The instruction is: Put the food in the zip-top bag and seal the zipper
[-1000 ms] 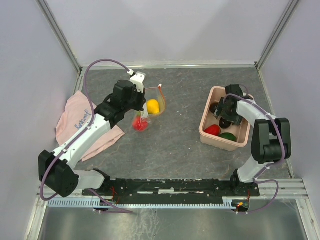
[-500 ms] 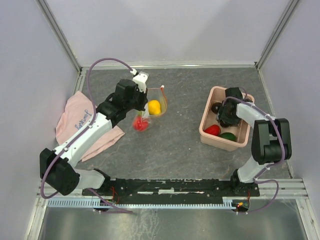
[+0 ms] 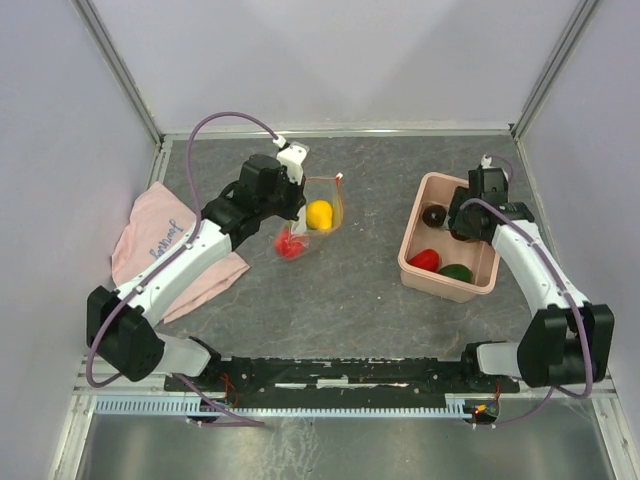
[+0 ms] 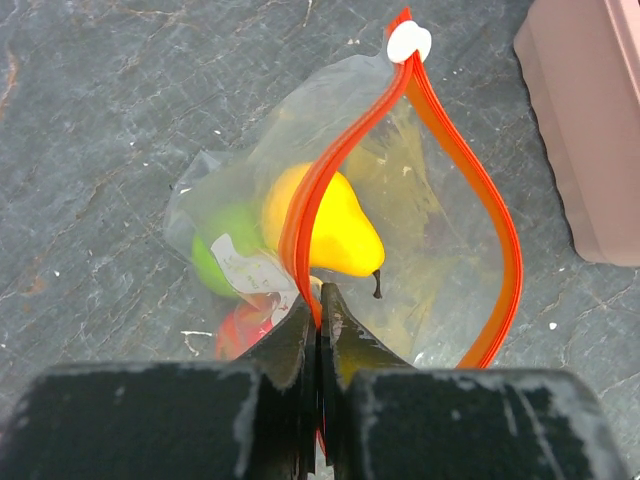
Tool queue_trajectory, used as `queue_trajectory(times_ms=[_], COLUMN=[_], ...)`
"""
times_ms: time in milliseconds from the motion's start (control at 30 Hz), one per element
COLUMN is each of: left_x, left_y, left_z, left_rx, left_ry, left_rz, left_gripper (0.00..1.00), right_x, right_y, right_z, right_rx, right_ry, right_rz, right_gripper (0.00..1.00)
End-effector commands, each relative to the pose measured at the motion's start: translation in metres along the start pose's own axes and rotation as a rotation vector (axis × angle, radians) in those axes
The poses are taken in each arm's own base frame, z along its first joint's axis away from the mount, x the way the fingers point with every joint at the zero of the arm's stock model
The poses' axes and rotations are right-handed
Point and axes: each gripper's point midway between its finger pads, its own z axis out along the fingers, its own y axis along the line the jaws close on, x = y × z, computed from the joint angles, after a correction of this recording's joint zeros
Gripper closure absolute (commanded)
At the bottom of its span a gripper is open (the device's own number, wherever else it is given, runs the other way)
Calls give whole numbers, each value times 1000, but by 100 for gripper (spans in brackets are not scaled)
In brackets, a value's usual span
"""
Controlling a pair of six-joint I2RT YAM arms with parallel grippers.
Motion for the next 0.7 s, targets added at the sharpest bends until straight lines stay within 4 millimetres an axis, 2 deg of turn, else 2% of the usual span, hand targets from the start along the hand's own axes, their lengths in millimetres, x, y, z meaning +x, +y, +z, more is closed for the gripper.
queue_trajectory(times_ms=[0,133,267,467,667], left_x=[-39,-40,-39,-37,-33], left_y=[-11,-11,-11,-13,-22], left_z=[-1,2,4,5,4], left_rx=[59,64,68,72,94], left_ry=[-110,-103,-99,-87,-45], left_rz=[92,127,169,186,130], left_gripper=[97,97,97,97,97], right_x=[-37,-51,-58,-51,-39], right_y=[17,44,88,161,220], right_z=[-49,-81,-109,-142,-172], right_rx=[-82,-184,-327,-617,-889], right_ry=[-139,-213,-270,-316,-366], right_rz=[-69,-133,-195,-271,-348], right_gripper=[51,51,51,51,50])
